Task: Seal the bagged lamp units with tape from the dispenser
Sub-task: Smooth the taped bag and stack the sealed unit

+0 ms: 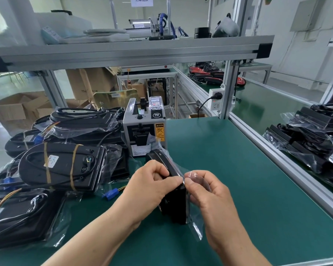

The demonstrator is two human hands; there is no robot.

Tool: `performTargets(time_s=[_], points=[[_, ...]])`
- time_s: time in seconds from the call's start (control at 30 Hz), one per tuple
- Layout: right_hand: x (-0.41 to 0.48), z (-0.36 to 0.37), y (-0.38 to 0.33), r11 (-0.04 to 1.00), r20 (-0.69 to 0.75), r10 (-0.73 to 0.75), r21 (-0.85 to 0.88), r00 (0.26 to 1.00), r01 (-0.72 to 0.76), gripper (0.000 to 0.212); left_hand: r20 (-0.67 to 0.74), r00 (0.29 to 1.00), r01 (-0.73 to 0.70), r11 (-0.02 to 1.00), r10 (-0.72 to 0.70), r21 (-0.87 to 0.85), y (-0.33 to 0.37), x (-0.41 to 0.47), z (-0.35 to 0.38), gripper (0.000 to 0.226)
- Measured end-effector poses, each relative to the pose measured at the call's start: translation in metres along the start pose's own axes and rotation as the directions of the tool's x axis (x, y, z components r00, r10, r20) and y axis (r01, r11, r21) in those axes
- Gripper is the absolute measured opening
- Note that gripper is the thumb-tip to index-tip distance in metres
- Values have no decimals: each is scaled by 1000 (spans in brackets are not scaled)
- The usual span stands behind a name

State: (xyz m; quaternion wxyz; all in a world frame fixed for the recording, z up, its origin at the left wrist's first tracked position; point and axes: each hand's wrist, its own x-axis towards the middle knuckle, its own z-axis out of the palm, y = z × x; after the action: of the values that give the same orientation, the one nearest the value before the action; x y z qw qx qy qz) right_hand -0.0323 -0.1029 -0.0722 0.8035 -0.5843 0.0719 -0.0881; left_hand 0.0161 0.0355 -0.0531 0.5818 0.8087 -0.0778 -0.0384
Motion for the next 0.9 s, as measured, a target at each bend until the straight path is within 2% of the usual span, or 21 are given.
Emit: performTargets(time_s=[0.1,0.2,0.23,0.3,0.43,0.53,0.63,0.67,0.83,0.87,0.9], points=[[2,-3,0,998,-8,2,-61,1000,-2,19,75,997,21,1000,-20,-13,0,0,-5,44],[3,-3,1,973,-12,-50,-225,999,46,13,128,992,26,998,-19,-54,0,0,-11,27],[4,-2,0,950,-21,-85,-303,996,74,7,135,991,22,998,-13,-66,-1,0,-11,19],[6,0,-3,867,-28,-159,-481,987,126,15,125,992,13,996,-2,-84,-2,-1,-10,8],[10,7,-12,719,17,-192,-678,981,152,17,31,999,-42,999,42,-20,-6,-4,-4,8],[14,5,-20,677,81,-127,-722,989,146,21,34,997,-65,998,64,22,-8,-4,-6,9],[32,5,-41,613,146,-37,-778,989,138,49,104,993,-56,998,52,36,-6,3,-14,7],[44,6,-47,582,153,-28,-800,988,141,53,131,990,-58,997,51,44,-5,7,-16,6],[95,28,-47,511,176,37,-849,984,133,39,322,946,-76,991,35,114,2,21,-24,9],[100,30,-41,494,175,13,-857,984,146,33,337,941,-70,993,33,97,2,26,-26,8],[102,29,-36,478,171,-18,-864,985,158,27,294,955,-46,998,30,47,0,34,-28,10]])
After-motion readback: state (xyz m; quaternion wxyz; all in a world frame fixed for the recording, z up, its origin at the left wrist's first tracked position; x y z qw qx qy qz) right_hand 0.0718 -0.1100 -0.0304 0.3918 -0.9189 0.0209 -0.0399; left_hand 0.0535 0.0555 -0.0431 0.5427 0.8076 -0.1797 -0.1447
